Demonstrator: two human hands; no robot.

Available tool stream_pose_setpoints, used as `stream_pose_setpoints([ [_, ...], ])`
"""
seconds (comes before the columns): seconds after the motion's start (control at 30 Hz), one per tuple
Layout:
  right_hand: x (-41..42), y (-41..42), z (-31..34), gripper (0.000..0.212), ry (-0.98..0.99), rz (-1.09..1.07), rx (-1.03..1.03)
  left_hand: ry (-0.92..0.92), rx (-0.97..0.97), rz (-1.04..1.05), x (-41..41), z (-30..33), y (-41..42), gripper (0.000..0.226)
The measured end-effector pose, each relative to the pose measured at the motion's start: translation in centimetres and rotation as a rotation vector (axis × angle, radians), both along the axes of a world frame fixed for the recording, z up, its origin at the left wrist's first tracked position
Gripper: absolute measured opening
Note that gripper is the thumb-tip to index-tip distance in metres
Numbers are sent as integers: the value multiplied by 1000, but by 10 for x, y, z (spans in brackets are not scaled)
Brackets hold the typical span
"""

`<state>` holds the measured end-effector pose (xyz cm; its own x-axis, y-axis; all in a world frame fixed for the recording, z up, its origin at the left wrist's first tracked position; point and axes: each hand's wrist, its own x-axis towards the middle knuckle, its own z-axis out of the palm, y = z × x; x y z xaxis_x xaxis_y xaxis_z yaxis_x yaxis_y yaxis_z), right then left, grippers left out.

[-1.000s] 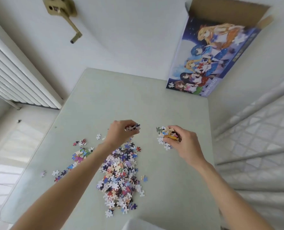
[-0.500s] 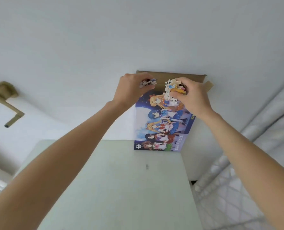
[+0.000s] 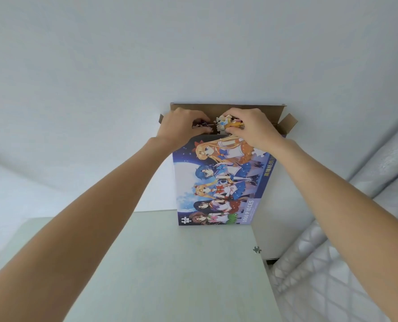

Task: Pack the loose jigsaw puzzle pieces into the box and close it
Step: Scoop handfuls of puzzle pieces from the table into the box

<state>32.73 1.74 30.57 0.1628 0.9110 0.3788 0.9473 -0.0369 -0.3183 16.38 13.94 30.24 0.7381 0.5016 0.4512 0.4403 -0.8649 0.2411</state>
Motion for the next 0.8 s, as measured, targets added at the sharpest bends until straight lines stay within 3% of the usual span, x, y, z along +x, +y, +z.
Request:
stream_pose_setpoints([
  [0.27, -5, 10, 2, 24, -9, 7, -66, -15, -127, -23, -9, 3, 4, 19],
  [0.53, -14, 13, 9, 29, -17, -73, -42, -119, -136, -60, -14, 3, -5, 16],
  [0.8, -16, 12, 9, 46, -49, -100, -117, -84, -66, -7, -17, 11, -2, 17],
])
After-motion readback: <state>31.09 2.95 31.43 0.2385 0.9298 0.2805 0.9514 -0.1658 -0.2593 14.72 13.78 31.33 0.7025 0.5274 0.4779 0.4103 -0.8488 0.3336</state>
